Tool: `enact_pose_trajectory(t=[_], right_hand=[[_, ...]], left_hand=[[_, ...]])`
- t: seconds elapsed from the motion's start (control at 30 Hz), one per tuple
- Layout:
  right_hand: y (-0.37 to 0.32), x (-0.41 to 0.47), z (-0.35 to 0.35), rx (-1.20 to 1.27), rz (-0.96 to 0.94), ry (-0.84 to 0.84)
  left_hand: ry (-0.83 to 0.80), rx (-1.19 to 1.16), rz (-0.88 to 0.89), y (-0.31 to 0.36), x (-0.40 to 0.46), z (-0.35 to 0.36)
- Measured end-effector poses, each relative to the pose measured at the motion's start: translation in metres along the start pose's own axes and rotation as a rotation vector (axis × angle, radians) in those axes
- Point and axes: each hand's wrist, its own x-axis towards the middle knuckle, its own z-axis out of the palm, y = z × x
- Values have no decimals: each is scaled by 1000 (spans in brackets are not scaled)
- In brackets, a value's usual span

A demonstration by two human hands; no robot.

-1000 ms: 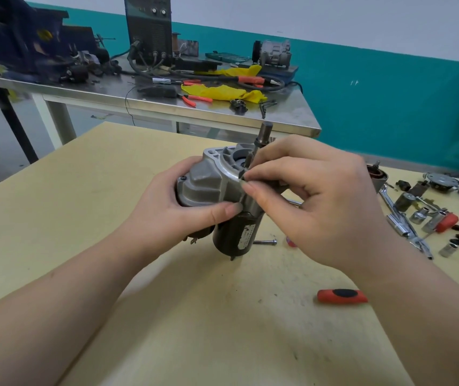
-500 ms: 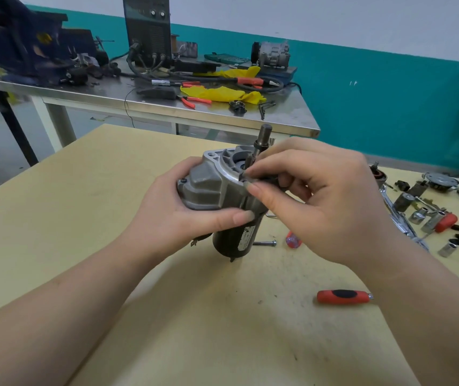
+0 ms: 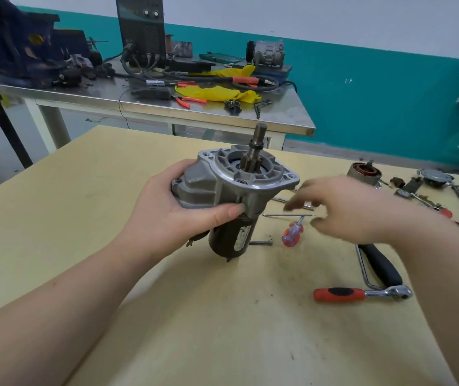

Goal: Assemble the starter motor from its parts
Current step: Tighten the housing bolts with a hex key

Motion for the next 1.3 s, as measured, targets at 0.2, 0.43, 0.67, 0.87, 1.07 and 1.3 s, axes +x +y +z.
enact_pose_trajectory(t=[0.2, 0.43, 0.67, 0.87, 1.07, 1.3], right_hand=[[-12, 12, 32, 14, -46, -106], [-5, 8, 15, 126, 26, 49], [20, 16, 13, -152, 277, 105], [44, 24, 33, -128, 311, 161], [39, 35, 60, -72, 105, 168], [31, 37, 58, -73, 71, 125]], left_hand=[[-28, -12, -4, -1, 1, -4], [-17, -17, 4, 1, 1, -2], [-18, -27, -22, 1, 0, -3], [-10, -16, -19, 1, 0, -2], [-38, -35, -25, 3, 0, -6], [-28, 30, -30, -1, 4, -4]])
